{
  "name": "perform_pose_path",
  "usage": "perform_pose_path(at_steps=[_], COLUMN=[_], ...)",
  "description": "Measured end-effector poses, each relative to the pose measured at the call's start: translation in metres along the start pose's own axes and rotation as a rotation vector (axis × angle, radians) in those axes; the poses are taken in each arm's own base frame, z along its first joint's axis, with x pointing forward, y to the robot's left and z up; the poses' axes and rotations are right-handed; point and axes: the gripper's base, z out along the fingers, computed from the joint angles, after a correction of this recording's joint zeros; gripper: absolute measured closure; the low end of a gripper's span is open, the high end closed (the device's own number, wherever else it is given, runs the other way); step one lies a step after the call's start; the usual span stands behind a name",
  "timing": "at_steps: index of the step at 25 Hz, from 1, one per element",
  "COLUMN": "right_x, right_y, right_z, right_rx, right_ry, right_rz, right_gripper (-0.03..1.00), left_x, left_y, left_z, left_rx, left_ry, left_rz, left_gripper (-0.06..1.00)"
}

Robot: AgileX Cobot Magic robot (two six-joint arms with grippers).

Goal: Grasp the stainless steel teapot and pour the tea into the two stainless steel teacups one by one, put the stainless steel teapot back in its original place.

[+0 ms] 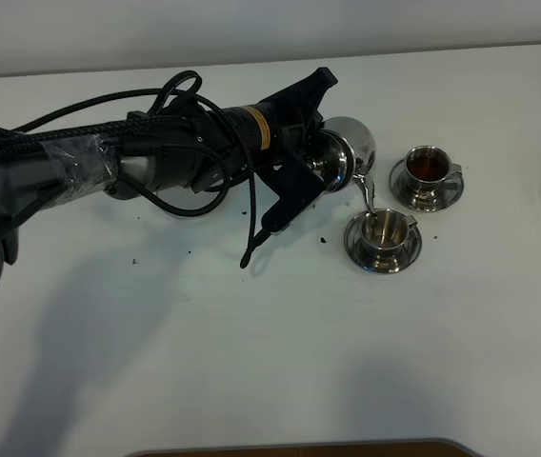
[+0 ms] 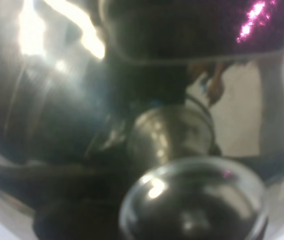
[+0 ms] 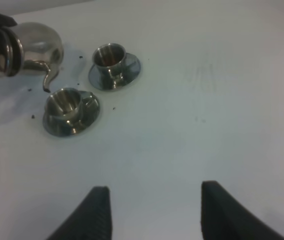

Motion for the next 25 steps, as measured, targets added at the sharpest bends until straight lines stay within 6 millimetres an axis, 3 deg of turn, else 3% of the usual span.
perform_pose_path(at_steps=[25], right_x=[0.0], right_y=[0.0], right_z=[0.0], right_rx=[0.0], right_ry=[0.0], right_rz=[0.0], right_gripper=[0.55], left_x=[-0.0038], left_y=[0.0076], left_z=[0.0056], left_rx=[-0.147], left_ry=[0.007], left_rz=[0.157], left_gripper=[0.7])
